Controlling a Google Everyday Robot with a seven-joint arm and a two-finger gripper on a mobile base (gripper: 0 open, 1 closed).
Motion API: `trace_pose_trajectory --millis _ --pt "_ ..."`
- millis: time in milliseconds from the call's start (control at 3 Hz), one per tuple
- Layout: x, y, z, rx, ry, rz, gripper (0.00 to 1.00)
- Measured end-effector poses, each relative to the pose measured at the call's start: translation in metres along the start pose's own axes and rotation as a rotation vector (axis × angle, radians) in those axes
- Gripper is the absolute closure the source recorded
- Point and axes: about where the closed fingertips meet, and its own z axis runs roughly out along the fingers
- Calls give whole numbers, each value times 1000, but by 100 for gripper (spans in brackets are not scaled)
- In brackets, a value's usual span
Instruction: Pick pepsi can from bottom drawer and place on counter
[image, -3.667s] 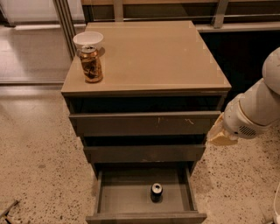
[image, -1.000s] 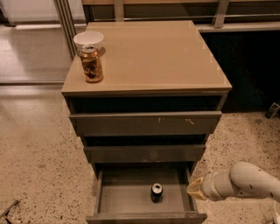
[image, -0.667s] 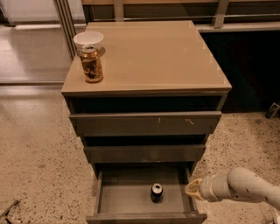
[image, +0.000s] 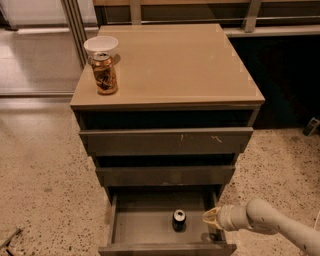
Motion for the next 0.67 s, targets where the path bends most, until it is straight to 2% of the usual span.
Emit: trace_pose_trajectory --millis 333,667 --pt "0 0 0 0 0 0 100" --pt "8 3 16 -24 -16 -22 81"
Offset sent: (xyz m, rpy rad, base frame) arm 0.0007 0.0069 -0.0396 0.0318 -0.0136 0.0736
